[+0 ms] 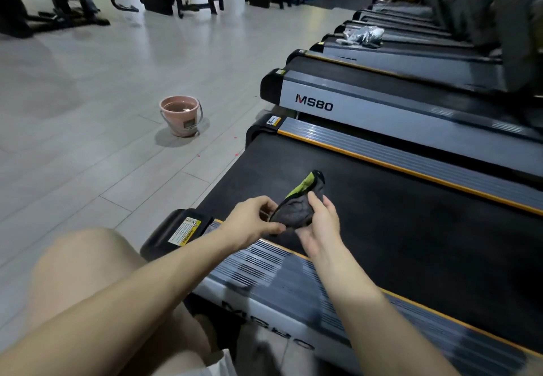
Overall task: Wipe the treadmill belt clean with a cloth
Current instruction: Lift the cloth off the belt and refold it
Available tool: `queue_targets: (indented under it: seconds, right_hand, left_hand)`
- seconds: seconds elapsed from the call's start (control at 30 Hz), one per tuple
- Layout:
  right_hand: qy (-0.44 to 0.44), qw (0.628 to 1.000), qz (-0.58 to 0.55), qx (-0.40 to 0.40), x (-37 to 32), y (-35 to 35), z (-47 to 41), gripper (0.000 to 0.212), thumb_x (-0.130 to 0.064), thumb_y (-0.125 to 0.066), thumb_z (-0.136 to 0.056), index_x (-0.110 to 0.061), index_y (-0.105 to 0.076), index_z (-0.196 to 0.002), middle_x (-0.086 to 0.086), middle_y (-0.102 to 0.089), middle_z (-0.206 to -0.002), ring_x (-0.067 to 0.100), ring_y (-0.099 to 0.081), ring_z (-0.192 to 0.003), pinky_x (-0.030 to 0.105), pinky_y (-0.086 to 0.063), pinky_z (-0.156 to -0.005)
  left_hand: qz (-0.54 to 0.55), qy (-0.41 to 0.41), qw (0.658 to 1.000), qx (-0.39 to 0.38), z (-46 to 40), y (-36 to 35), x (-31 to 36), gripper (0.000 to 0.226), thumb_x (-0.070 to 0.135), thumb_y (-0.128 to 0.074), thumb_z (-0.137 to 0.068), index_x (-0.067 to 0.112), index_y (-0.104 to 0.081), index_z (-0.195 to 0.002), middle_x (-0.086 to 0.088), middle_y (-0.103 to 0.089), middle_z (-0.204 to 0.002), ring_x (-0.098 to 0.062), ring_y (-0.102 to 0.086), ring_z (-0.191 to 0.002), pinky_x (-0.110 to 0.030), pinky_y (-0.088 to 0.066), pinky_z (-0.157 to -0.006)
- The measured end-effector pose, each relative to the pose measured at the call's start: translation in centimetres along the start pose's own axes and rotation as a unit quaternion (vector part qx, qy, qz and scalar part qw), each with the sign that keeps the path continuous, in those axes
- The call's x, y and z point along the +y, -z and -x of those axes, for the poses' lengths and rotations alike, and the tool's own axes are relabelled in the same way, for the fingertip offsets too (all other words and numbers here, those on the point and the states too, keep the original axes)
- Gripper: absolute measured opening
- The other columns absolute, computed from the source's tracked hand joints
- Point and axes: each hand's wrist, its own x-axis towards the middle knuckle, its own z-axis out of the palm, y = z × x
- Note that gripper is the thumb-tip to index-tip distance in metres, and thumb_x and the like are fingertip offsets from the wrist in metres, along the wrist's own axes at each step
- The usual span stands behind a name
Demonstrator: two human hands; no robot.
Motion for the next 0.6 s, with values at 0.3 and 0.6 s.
queue_targets:
  seconds: [0.3,0.6]
  right_hand:
    - [-0.031,0.953,0.299,-0.039,0.2,4.8,-1.1,0.052,-0.037,-0.073,-0.09,-0.026,-0.048,-0.133,0.003,-0.058,-0.136,0.022,-0.059,-0.119,0.049,-0.05,-0.101]
    - [0.185,0.817,0.511,-0.192,-2.5,5.3,-0.5,0.053,-0.039,-0.07,-0.092,-0.04,-0.05,-0.14,-0.021,-0.059,-0.133,-0.008,-0.049,-0.126,0.016,-0.039,-0.104]
  left_hand:
    - [-0.016,-0.057,0.998,0.026,-2.6,1.7,-0.2,0.007,0.027,-0.075,-0.088,0.026,-0.069,-0.092,0.011,-0.073,-0.086,-0.003,-0.068,-0.084,-0.027,-0.053,-0.081]
    - [-0.079,-0.187,0.979,0.022,-3.1,0.1,1.2,0.017,0.024,-0.067,-0.096,0.023,-0.07,-0.112,0.009,-0.068,-0.102,-0.008,-0.062,-0.097,-0.024,-0.048,-0.085]
